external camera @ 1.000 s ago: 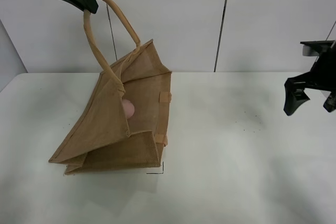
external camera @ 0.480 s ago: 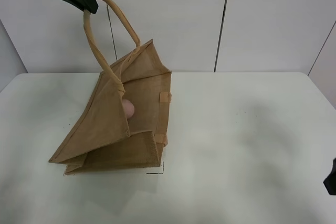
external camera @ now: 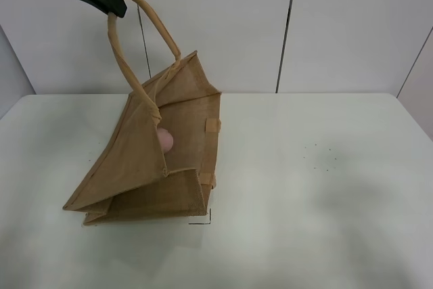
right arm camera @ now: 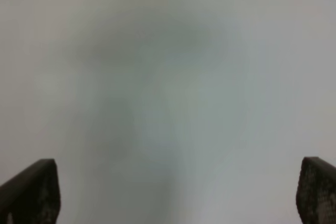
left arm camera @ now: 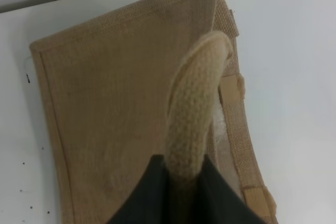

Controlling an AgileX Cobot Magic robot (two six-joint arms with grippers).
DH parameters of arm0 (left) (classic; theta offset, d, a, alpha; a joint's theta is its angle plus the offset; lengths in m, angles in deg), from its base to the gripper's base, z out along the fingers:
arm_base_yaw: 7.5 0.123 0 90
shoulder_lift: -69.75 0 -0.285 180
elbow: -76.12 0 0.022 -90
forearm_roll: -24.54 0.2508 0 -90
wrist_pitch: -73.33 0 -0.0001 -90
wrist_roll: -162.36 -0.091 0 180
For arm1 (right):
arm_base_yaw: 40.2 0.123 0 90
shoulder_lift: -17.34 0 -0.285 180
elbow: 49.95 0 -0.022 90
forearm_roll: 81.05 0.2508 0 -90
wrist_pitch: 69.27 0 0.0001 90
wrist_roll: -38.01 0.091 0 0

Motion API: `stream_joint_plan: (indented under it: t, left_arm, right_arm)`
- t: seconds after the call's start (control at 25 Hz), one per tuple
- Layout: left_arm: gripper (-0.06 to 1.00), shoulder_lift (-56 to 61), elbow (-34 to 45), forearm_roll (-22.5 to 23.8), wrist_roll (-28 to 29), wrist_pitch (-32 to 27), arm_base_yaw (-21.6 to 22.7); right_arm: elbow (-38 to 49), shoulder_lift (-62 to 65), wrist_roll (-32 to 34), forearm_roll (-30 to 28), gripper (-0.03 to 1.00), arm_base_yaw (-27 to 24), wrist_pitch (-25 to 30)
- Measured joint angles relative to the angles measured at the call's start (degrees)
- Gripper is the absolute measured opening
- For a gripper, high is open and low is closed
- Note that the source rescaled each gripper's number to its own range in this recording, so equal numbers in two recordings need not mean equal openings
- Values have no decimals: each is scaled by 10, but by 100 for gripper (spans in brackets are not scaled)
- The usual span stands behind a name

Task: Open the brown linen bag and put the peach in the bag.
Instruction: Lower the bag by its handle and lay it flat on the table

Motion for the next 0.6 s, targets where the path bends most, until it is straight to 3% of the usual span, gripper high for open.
stream_joint_plan:
  t: [0.28, 0.6]
  left_arm:
    - [0, 0, 0, 0, 0, 0, 0]
    - [0, 0, 0, 0, 0, 0, 0]
  right_arm:
    - [1, 2, 1, -2, 100, 37, 0]
    - [1, 25, 1, -2, 100, 40, 0]
